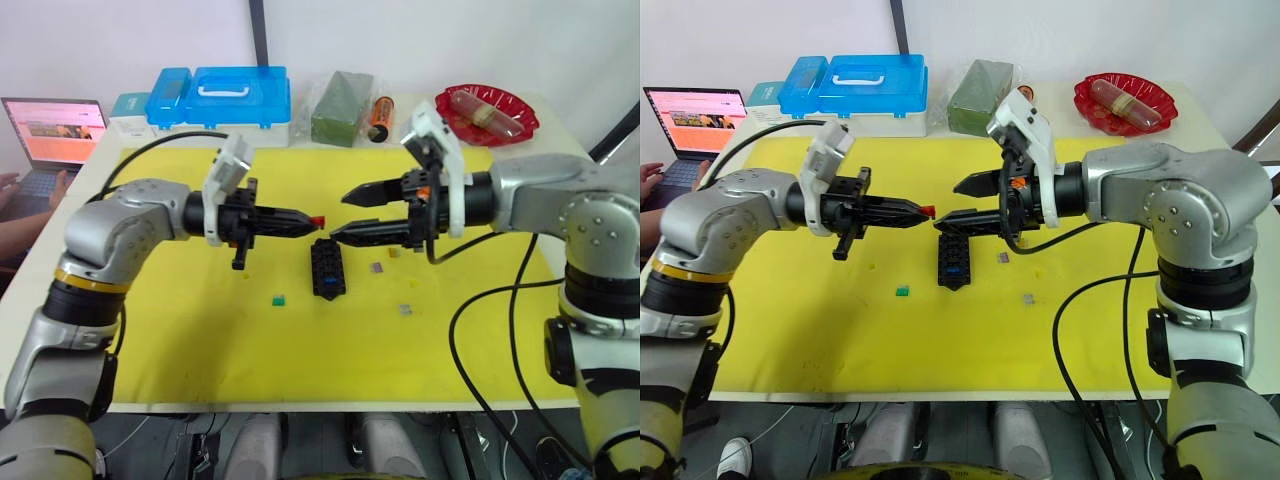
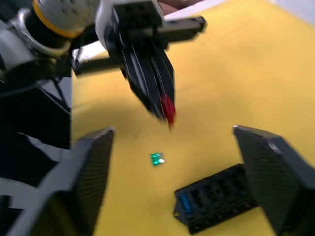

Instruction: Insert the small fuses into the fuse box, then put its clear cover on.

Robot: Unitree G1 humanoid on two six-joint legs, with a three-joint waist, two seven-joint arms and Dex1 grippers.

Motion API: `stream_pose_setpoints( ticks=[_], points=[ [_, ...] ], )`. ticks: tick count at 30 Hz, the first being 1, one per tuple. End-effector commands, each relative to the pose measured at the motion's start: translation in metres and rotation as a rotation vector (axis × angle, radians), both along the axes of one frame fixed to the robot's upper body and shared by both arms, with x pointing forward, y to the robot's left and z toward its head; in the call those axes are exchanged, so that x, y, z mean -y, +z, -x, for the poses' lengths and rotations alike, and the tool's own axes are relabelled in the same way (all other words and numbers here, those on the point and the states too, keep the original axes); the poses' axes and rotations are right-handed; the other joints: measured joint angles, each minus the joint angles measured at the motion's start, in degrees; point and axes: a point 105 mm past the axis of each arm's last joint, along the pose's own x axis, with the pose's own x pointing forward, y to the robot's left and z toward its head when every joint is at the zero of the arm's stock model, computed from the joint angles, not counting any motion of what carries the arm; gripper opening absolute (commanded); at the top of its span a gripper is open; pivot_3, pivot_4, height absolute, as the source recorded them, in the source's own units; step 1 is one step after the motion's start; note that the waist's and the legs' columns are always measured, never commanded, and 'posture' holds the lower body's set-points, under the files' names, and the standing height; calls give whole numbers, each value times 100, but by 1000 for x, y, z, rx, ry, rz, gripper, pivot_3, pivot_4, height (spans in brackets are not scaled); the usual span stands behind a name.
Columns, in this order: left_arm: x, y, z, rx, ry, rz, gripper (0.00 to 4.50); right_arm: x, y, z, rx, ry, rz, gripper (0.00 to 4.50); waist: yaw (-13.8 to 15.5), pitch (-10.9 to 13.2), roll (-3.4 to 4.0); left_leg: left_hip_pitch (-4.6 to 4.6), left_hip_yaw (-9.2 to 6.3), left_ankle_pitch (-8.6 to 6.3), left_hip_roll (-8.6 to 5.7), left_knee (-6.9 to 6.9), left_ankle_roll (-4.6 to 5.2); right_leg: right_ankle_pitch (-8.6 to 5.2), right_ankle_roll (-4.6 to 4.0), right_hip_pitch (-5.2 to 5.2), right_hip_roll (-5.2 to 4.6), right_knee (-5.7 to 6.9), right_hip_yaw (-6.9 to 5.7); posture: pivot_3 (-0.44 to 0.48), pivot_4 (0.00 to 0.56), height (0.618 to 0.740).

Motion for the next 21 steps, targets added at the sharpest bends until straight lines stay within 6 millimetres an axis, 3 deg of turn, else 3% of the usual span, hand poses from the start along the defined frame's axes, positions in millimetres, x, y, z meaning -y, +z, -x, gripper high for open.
stream_pose_setpoints(
  ticks=[1,9,11,14,21],
  points=[
    [5,12,2,93,-52,-4,0,-1,12,4,12,0,0,2569,-1,0,0,0,-1,-1,1,0,2,0,0,-1,0,1,0,0,150,740],
    [13,4,0,130,-72,-14,0,1,9,5,-16,-8,43,2569,-5,0,0,1,-1,-4,1,2,7,0,1,-1,1,8,-1,0,150,740],
    [12,3,0,130,-70,-16,0,3,5,4,-17,-17,62,2246,-6,0,0,1,-1,-4,1,2,7,0,1,-1,1,8,-1,0,150,740],
    [12,4,0,134,-69,-15,0,5,3,4,-22,-11,77,1424,-10,0,0,1,-2,-4,1,2,7,0,2,-2,1,9,-1,0,150,740],
    [14,4,0,140,-69,-15,0,4,0,1,-16,-16,93,1424,-10,0,0,1,-3,-4,2,2,7,0,2,-2,2,11,-1,0,150,740]
  ],
)
